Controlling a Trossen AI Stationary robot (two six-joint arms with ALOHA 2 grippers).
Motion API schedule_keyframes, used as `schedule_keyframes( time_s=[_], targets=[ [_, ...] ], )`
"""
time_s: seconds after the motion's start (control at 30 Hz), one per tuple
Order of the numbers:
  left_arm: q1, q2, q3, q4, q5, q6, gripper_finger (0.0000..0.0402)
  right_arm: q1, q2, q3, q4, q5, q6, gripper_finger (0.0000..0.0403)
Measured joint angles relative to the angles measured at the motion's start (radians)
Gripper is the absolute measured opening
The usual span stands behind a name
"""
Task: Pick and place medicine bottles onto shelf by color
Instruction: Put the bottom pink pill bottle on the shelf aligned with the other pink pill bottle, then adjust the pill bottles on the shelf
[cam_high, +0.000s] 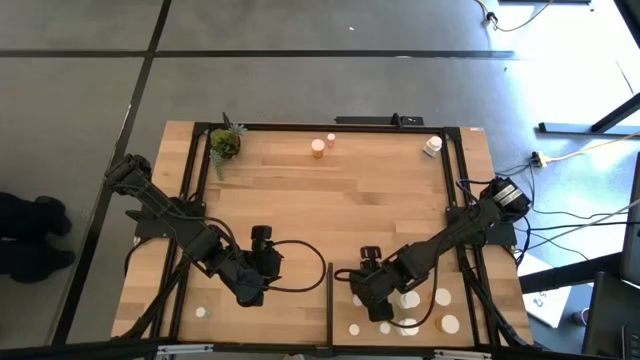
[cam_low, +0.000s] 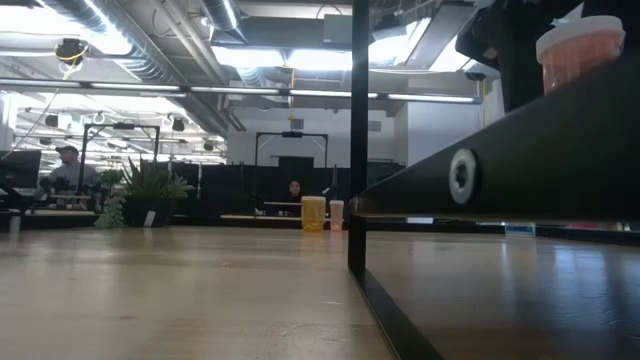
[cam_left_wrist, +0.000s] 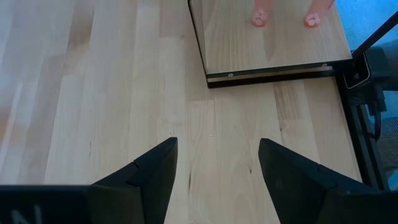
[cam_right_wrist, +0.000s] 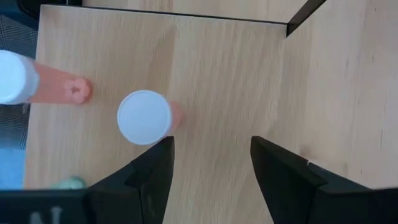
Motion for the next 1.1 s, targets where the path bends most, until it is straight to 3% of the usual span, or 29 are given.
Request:
schedule_keyframes(
  time_s=[0.93,1.1],
  targets=[
    [0.0,0.0,0.0,0.0,0.0,0.0,0.0219,0.0,0.048,0.0,0.049,-0.01,-0.029,0.0213],
    [0.0,0.0,0.0,0.0,0.0,0.0,0.0219,0.0,0.028,0.01,-0.029,0.064,-0.021,0.0213]
  ],
)
